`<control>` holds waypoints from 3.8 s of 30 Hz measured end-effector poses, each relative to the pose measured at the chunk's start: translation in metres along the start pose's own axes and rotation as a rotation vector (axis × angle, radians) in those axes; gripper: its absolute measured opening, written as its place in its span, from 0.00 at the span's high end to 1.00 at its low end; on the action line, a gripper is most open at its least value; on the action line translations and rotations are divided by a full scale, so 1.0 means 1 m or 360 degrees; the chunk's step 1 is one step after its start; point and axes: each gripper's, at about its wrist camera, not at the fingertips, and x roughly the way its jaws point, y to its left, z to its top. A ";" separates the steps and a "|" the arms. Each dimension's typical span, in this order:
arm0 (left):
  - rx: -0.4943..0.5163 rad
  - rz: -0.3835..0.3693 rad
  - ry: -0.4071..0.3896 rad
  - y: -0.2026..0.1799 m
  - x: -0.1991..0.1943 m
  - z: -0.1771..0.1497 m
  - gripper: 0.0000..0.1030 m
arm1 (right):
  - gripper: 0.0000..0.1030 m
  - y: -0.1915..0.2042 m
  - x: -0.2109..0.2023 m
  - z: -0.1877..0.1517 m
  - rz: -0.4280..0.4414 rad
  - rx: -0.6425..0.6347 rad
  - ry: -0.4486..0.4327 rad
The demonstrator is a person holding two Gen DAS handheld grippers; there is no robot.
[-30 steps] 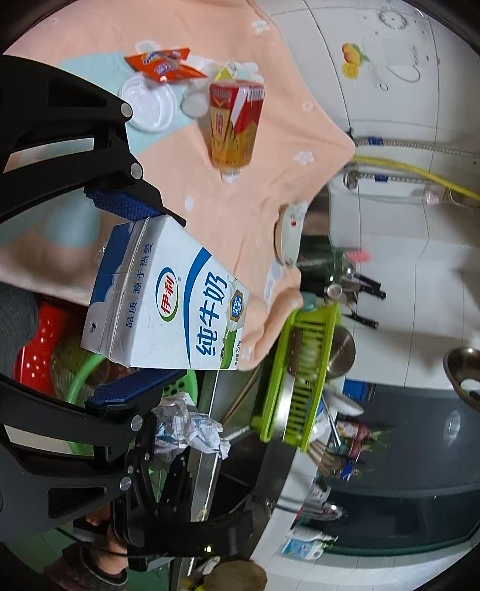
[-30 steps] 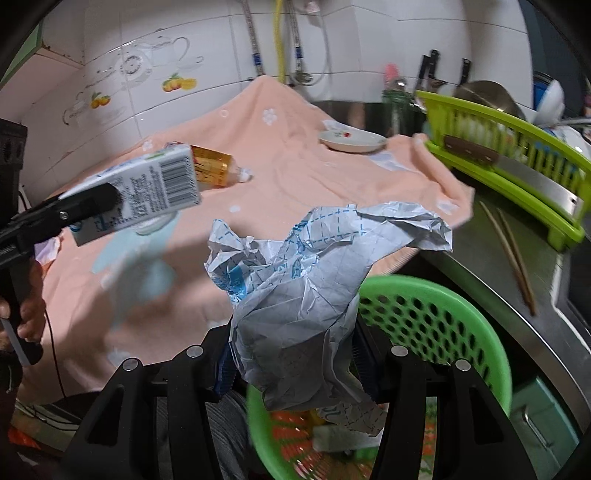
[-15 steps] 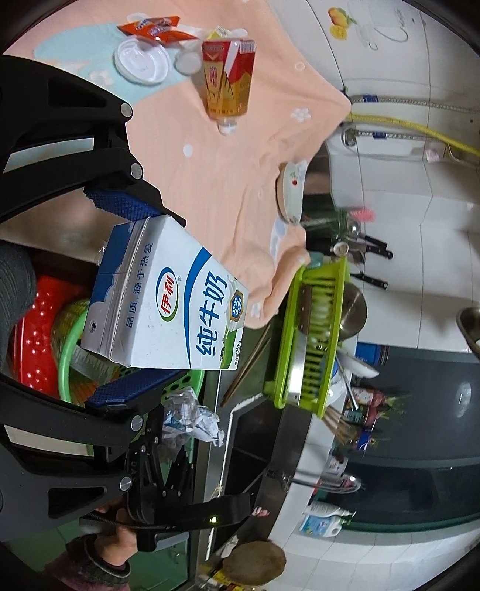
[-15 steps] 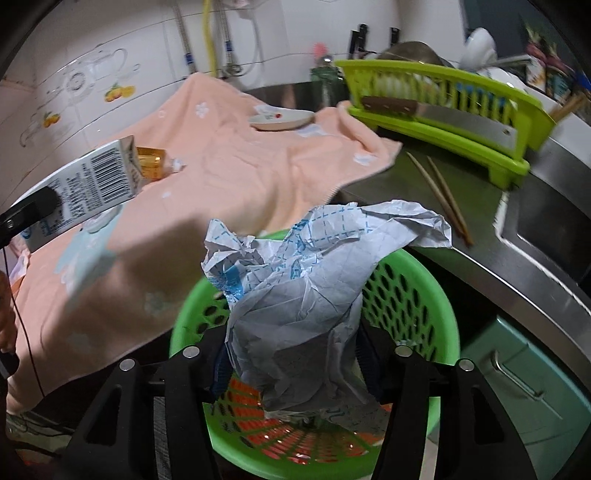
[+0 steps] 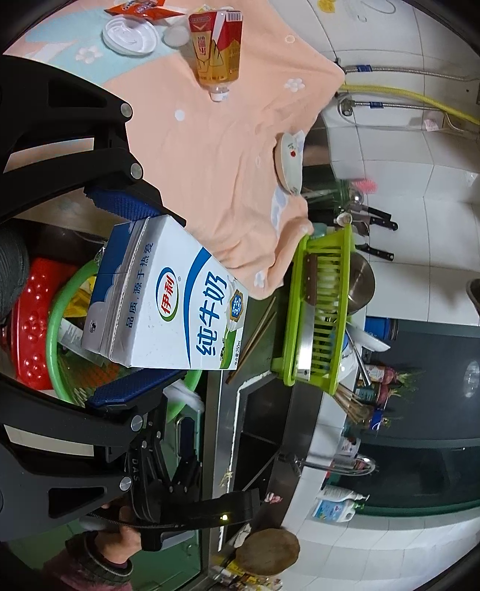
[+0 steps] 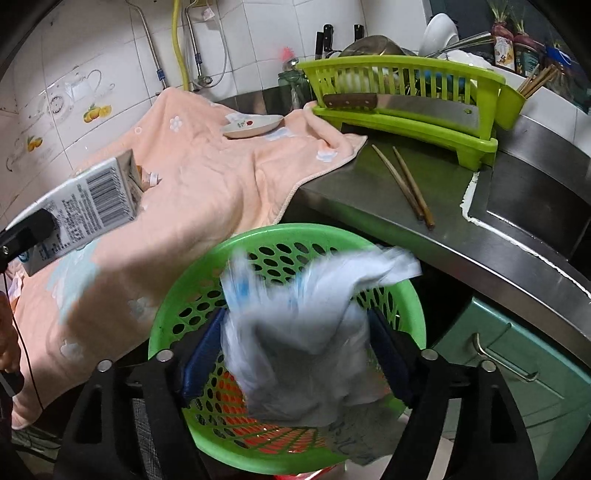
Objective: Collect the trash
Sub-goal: 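Lower the milk box into the basket and open the left gripper, then move both grippers back over the towel toward the remaining items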
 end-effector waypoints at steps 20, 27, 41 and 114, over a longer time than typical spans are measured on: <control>0.0001 -0.0009 0.0057 -0.011 0.021 -0.001 0.31 | 0.21 -0.005 -0.011 -0.002 0.0026 -0.0001 -0.0062; -0.0005 -0.0003 0.0099 -0.014 0.033 -0.004 0.31 | 0.21 -0.009 -0.012 -0.003 0.0017 0.0010 -0.0065; -0.0036 -0.0055 0.0203 -0.027 0.063 -0.009 0.30 | 0.21 -0.017 -0.014 -0.005 -0.0002 0.0052 -0.0060; -0.0579 0.0646 0.0006 0.189 -0.070 -0.017 0.20 | 0.18 0.165 0.048 0.086 0.0445 -0.0431 -0.0044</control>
